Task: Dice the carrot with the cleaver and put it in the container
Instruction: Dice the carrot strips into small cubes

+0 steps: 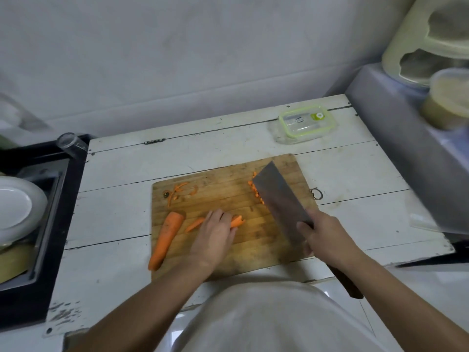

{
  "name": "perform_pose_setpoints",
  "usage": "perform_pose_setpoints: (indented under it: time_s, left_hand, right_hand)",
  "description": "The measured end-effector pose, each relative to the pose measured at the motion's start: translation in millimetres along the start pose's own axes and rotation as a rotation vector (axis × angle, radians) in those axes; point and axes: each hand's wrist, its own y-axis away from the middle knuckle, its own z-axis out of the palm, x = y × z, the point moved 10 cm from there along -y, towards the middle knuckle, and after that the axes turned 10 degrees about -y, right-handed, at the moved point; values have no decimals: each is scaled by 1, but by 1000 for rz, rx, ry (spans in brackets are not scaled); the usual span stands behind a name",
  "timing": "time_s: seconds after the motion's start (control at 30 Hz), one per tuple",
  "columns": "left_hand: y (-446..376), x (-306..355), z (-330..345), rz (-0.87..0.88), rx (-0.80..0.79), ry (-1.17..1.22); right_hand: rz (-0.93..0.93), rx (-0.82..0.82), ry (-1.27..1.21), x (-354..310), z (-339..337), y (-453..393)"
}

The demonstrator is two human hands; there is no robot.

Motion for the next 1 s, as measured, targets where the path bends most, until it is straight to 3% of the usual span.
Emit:
perform_pose_setpoints:
  time_s: [0.2, 0.33, 0.5, 0.73, 1.0]
  left_hand:
    - [18, 12, -3, -38, 138, 117]
    - [29, -4, -1, -76, 188, 113]
    - [18, 5, -3, -50, 185, 150]
    - [14, -3, 0, -80, 114, 188]
    - [9, -5, -1, -65, 144, 182]
  right_hand:
    - [-135, 4, 485, -17, 39, 2]
    - [-150, -78, 638, -27, 64, 10]
    - [-215, -128, 593, -38, 86, 5]
    - [-172, -57, 350, -26, 65, -13]
    - [-295, -55, 512, -48, 61, -27]
